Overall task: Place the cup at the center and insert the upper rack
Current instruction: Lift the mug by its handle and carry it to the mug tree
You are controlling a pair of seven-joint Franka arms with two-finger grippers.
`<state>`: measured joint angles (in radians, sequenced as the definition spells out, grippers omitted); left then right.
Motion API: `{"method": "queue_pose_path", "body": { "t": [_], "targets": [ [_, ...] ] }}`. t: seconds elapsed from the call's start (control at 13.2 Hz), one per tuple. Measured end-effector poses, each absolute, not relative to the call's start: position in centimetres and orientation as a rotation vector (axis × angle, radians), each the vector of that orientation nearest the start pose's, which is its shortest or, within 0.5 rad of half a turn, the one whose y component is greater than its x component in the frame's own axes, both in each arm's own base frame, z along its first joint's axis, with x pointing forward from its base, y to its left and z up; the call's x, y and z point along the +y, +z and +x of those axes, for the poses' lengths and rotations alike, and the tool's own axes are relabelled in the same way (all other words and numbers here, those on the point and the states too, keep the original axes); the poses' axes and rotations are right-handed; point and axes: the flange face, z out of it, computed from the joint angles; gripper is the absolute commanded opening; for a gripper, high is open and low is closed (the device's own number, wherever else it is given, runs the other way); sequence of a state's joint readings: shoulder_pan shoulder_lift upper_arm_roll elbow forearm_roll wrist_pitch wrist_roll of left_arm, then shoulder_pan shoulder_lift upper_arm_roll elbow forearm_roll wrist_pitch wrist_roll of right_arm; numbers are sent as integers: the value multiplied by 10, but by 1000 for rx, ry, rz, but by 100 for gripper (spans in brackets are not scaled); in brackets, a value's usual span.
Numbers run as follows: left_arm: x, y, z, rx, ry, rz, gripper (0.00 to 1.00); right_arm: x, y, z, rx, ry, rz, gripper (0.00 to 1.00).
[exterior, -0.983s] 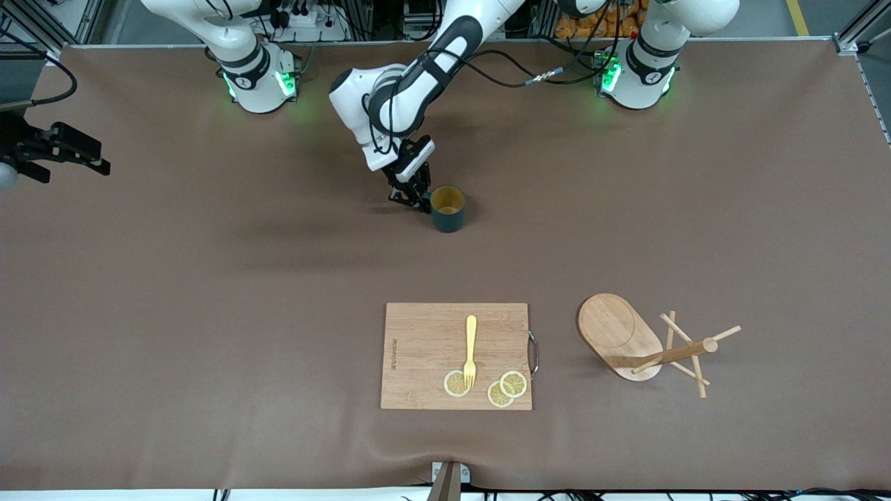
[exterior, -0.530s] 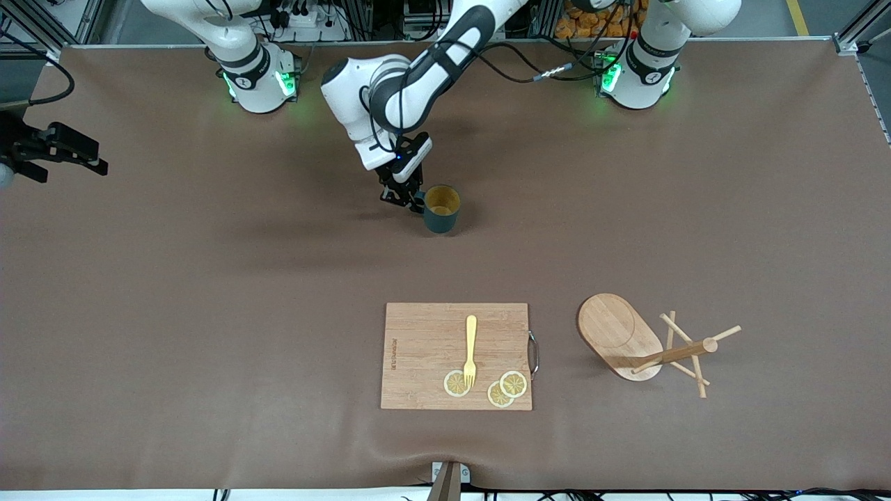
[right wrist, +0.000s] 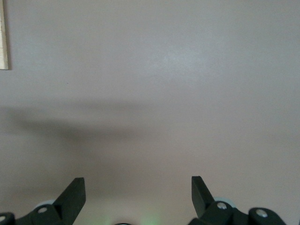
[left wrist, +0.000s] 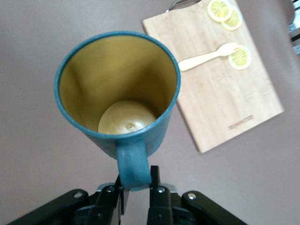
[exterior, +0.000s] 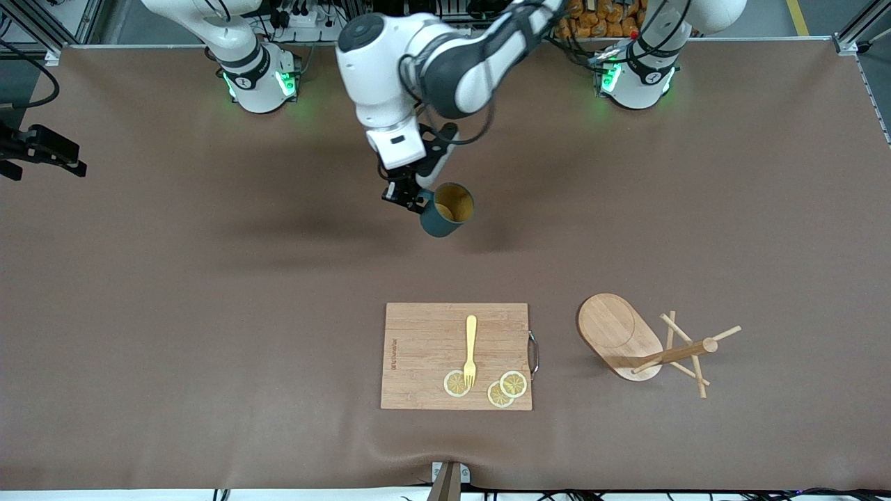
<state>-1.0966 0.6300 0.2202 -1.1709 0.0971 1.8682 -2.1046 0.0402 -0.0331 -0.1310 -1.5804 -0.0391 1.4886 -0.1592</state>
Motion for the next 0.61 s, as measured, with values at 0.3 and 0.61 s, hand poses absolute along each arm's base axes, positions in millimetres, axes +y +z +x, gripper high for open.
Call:
{"method": "queue_pose_path", "body": {
  "t": [0.3, 0.61],
  "targets": [
    [-530, 496, 495, -1825, -177, -2697, 0, -49, 630, 532, -120, 120, -3162, 100],
    [-484, 522, 532, -1925, 14, -2710, 0, -43, 629, 531, -113, 132, -3141, 100]
  ]
}}
